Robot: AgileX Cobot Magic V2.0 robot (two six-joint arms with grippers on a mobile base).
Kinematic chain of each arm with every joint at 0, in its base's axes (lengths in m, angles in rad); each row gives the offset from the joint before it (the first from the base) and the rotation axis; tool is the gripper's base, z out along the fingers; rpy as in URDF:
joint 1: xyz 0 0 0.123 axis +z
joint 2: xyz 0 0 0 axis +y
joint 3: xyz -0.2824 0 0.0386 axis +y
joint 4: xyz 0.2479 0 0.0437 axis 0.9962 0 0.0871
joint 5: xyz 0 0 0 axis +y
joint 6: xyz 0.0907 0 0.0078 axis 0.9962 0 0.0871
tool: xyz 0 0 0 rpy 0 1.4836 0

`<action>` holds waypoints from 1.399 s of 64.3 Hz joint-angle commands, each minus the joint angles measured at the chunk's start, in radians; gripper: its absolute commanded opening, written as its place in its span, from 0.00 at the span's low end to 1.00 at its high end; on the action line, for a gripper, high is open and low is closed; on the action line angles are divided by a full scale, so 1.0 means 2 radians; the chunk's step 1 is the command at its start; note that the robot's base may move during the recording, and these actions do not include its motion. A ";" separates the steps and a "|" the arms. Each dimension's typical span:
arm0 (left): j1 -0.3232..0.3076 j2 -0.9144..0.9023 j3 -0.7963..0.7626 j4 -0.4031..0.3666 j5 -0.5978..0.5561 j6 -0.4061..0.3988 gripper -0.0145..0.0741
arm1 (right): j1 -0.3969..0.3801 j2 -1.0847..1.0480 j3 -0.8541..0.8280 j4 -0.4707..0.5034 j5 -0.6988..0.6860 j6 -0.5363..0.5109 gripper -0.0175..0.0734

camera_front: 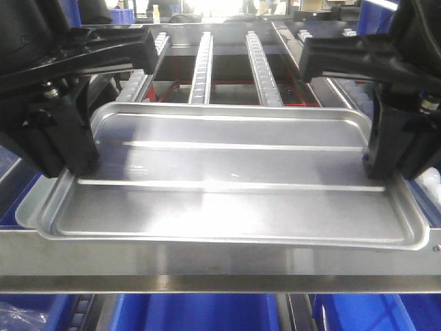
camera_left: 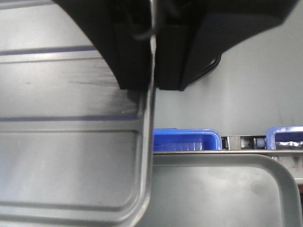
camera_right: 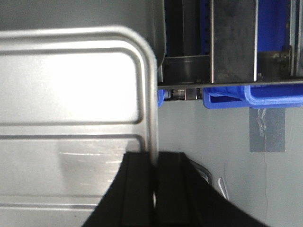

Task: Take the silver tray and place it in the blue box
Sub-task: 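Lift the tray with both grippers and pull it toward the robot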

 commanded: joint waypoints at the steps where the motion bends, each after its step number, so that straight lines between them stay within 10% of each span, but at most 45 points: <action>1: -0.004 -0.018 -0.011 0.015 -0.003 -0.009 0.16 | -0.001 -0.017 -0.009 -0.018 -0.012 0.006 0.25; 90: -0.004 -0.007 -0.011 0.032 0.005 -0.009 0.16 | -0.001 -0.017 -0.010 -0.021 -0.029 0.004 0.25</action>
